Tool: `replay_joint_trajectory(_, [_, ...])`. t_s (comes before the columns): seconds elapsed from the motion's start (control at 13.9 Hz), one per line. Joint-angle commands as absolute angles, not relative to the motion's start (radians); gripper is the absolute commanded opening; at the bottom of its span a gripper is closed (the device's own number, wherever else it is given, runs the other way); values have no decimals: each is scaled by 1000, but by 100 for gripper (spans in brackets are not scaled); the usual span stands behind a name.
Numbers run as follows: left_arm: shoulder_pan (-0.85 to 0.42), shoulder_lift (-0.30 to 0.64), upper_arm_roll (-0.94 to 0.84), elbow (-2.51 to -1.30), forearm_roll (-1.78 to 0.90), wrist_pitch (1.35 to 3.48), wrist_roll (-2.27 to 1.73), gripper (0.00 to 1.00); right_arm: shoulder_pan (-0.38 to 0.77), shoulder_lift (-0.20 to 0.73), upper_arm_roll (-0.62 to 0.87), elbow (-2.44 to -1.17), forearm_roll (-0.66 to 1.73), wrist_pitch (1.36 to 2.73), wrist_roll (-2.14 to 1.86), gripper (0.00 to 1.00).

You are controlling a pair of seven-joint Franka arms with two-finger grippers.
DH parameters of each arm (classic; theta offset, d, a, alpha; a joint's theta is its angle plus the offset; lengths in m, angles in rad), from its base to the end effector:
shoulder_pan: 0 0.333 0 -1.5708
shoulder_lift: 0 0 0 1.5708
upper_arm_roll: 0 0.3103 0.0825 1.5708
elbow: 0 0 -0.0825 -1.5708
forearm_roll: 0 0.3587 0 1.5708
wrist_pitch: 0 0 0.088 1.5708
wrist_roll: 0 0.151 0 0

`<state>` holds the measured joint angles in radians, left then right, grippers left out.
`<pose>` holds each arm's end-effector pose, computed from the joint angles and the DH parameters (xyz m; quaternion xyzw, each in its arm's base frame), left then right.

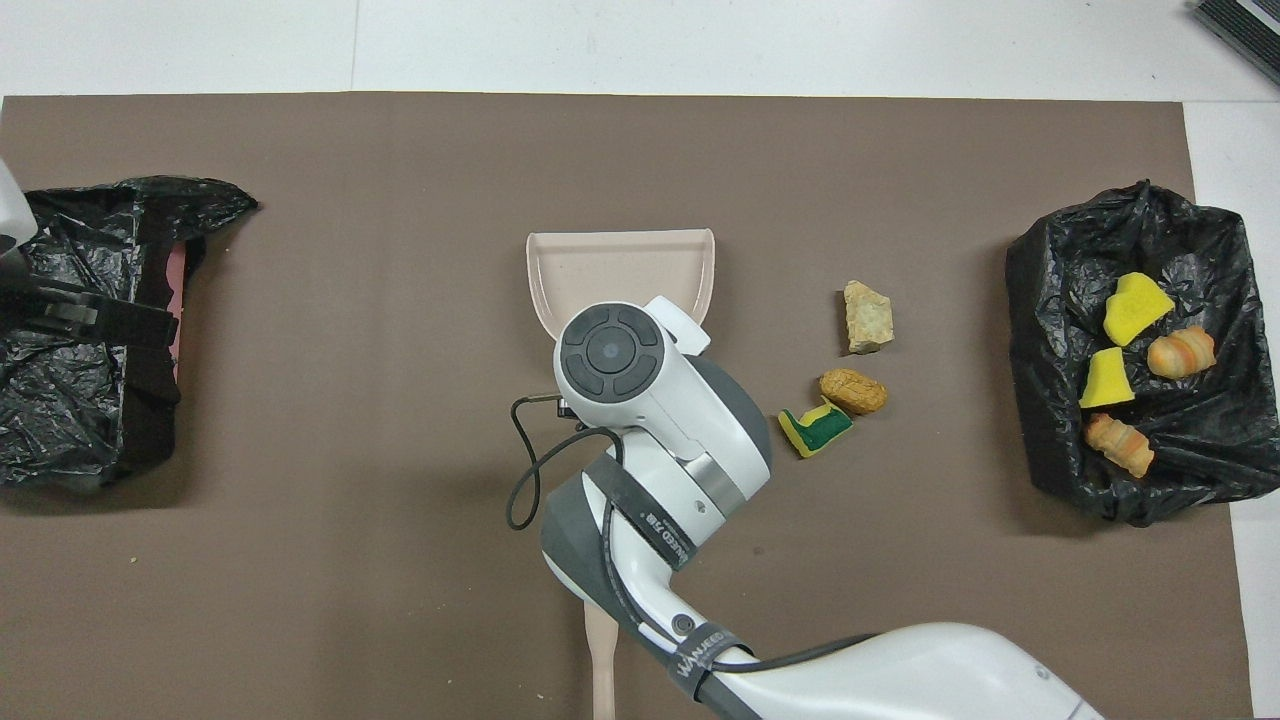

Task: Sweep and dump trash in bin

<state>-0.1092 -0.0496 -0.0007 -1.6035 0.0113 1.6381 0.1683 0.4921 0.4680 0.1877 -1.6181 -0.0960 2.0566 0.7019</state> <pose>0.5217 -0.0559 0.5925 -0.9894 0.1387 -0.0419 0.0069 0.5184 0.3926 0.3185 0.9999 0.0024 -0.0079 0.0065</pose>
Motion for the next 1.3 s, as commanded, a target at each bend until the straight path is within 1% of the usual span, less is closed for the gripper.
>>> replay_joint_trajectory(0.0, [-92,-35,-11,-1583,3,1635,176,100,477,482,187,-1595,-78,2057,712,45])
replay_joint_trajectory(0.07, [-94,-31,-11,-1582,5,1635,176,100,479,479,187,-1591,-98,2022,713,99])
replay_joint_trajectory(0.14, [-92,-28,-11,-1582,5,1637,178,100,489,474,186,-1579,-95,1981,713,100])
replay_joint_trajectory(0.22, [-94,-26,-11,-1582,5,1644,176,100,489,466,186,-1578,-94,1968,715,100])
replay_joint_trajectory(0.43, [-94,4,-17,-1557,6,1649,175,100,497,396,189,-1603,-83,1896,713,100])
replay_joint_trajectory(0.5, [-94,26,-23,-1533,6,1646,173,100,506,359,190,-1627,-77,1882,712,100])
replay_joint_trajectory(0.72, [-97,58,-52,-1513,8,1657,158,100,523,275,212,-1699,-14,1852,718,100])
replay_joint_trajectory(0.86, [-95,83,-115,-1514,11,1715,77,100,528,217,222,-1774,14,1842,722,100])
replay_joint_trajectory(0.94, [-101,110,-145,-1514,23,1727,25,100,543,186,224,-1825,23,1842,719,100])
replay_joint_trajectory(1.08, [-101,124,-202,-1516,37,1770,-26,100,569,131,225,-1914,47,1858,729,100])
replay_joint_trajectory(1.22, [-110,165,-257,-1520,40,1807,-93,100,606,82,225,-1980,106,1865,753,100])
